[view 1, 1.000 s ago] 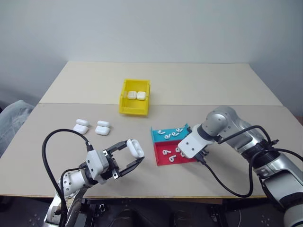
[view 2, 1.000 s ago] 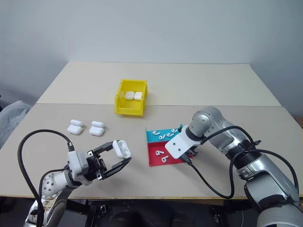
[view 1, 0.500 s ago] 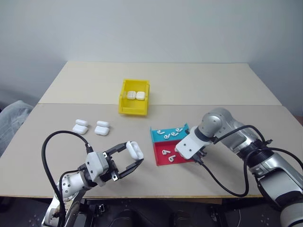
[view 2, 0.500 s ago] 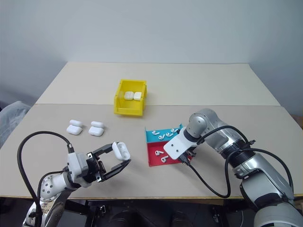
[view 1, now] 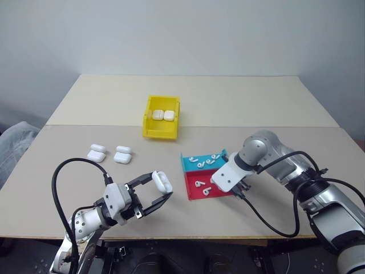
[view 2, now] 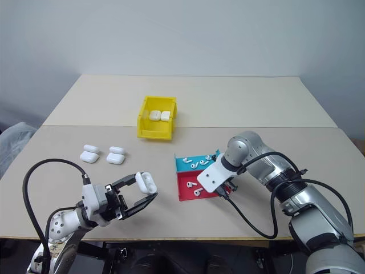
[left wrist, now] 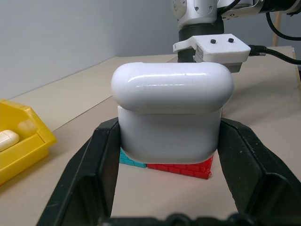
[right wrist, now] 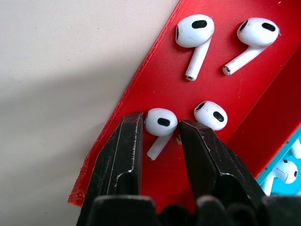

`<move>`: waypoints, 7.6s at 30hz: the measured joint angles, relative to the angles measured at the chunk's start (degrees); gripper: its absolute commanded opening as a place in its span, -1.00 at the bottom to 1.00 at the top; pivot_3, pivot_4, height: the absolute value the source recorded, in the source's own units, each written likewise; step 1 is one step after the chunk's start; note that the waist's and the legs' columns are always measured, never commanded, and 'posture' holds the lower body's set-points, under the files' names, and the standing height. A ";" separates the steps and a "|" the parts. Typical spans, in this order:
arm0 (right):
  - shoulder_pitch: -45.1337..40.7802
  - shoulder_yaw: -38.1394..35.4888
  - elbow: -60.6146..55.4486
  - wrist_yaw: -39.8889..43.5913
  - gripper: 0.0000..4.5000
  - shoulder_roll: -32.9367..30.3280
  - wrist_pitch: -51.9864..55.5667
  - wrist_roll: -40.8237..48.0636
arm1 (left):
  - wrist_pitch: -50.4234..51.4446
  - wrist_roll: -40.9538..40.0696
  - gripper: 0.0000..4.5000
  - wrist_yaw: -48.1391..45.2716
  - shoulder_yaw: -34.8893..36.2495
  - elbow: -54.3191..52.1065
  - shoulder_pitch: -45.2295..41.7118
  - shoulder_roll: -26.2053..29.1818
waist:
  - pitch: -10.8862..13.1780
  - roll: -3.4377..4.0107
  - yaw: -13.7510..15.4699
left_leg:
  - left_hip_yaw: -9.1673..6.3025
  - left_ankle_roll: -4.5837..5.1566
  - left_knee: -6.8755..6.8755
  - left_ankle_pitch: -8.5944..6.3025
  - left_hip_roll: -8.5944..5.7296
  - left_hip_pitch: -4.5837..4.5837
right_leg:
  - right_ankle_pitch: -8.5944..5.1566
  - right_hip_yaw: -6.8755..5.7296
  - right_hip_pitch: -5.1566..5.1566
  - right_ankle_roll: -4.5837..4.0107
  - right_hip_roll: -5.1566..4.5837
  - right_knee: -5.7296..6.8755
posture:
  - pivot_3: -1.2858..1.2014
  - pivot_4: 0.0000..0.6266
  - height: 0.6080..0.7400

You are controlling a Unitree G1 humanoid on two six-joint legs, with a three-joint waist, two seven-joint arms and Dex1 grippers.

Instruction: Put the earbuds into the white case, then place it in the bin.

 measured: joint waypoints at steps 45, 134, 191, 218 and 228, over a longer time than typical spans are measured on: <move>14.79 -42.30 -31.84 -18.52 -0.46 16.09 25.93 61.61 | 11.47 -19.72 0.24 -18.59 -4.58 3.66 -23.22 -5.55 | 0.00 0.01 0.72 | -0.21 0.01 0.01 0.00 -0.04 -0.05 | 0.02 -0.06 0.08 0.00 0.06 -0.01 | 0.03 -0.52 1.00; -24.72 2.38 50.51 -13.28 0.22 18.04 -21.13 -10.60 | 0.02 -3.96 0.24 -11.79 -0.49 3.26 -2.54 -1.64 | 0.04 0.10 -0.87 | 0.09 -0.13 -0.13 0.09 0.05 -0.22 | 0.01 0.04 -0.31 -0.06 0.05 0.07 | 0.03 -0.52 1.00; -20.45 -11.68 36.39 -4.70 -0.69 11.56 -10.57 2.42 | 3.72 -5.40 0.24 -7.70 -2.07 -0.75 -4.89 0.11 | 0.04 0.12 -0.60 | 0.04 -0.15 -0.14 0.10 0.07 -0.24 | 0.03 0.03 -0.28 -0.09 0.04 0.06 | 0.03 -0.52 1.00; 23.24 -53.59 -47.31 -41.43 -0.69 20.91 61.01 79.41 | 13.59 -13.86 0.24 -12.76 -5.51 5.65 -28.16 -7.59 | 0.02 0.10 0.61 | -0.40 -0.06 -0.11 0.07 -0.06 -0.18 | 0.03 -0.09 -0.01 -0.03 0.07 -0.02 | 0.03 -0.52 1.00; 28.67 -47.02 -47.59 -39.25 -0.69 15.75 55.29 77.56 | 13.87 -14.06 0.24 -12.64 -5.58 5.58 -28.88 -8.26 | 0.02 0.09 0.69 | -0.49 -0.05 -0.11 0.07 -0.06 -0.18 | 0.03 -0.09 0.00 -0.02 0.08 -0.05 | 0.03 -0.52 1.00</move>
